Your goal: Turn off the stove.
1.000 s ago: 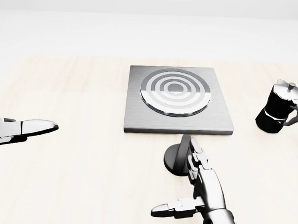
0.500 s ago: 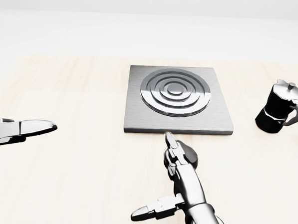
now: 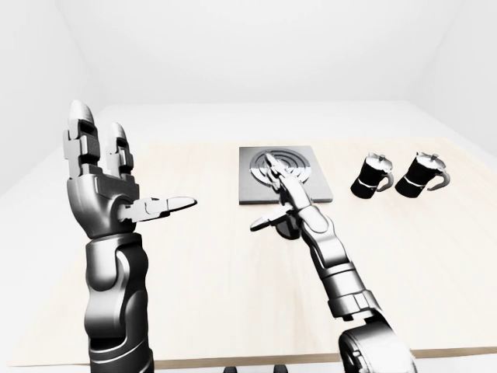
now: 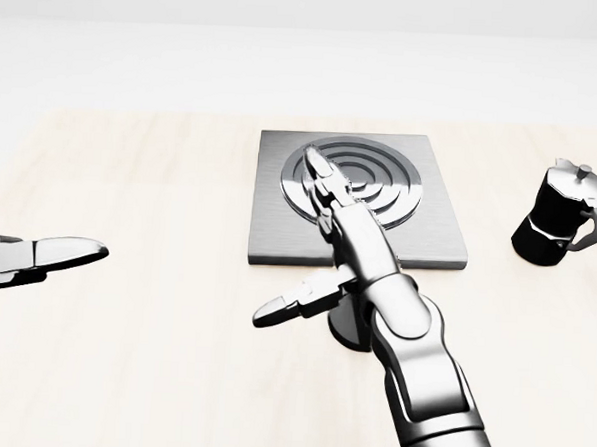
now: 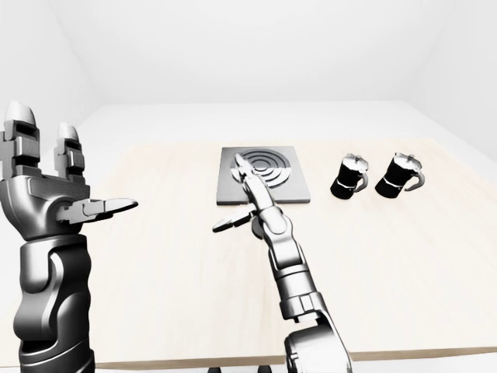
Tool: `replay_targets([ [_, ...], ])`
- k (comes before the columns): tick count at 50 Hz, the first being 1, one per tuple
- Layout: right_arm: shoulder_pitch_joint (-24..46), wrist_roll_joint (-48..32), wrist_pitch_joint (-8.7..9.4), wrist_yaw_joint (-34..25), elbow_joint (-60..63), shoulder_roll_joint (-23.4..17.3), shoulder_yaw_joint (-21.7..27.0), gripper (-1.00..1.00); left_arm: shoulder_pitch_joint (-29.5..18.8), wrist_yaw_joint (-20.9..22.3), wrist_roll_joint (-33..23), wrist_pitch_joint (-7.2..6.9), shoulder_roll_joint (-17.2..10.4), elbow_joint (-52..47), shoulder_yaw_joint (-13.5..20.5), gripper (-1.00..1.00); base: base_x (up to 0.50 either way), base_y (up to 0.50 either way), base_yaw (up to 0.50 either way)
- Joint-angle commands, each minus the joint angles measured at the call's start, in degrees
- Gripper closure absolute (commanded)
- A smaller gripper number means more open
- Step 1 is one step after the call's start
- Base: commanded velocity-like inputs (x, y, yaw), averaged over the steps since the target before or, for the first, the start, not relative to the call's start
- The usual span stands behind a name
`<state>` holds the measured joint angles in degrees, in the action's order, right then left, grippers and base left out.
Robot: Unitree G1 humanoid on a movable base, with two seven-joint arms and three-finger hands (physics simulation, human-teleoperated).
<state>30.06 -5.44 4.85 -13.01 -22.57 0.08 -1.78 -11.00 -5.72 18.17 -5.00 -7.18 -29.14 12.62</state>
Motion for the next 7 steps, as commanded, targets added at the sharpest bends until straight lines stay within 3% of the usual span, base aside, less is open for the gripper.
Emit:
replay_targets([
  [1,8.74,-0.34,0.15,-1.91,2.39,0.45,-0.05,-1.00,-0.01,-0.03,-0.14,0.00,0.19,0.04,-0.35,-1.00,0.00,0.00,0.00],
  [7,12.69,-0.30,0.15,-2.49,3.65,0.59,0.29,-1.00,0.04,0.01,-0.08,0.00,0.15,-0.18,-0.19,-1.00,0.00,0.00,0.00],
])
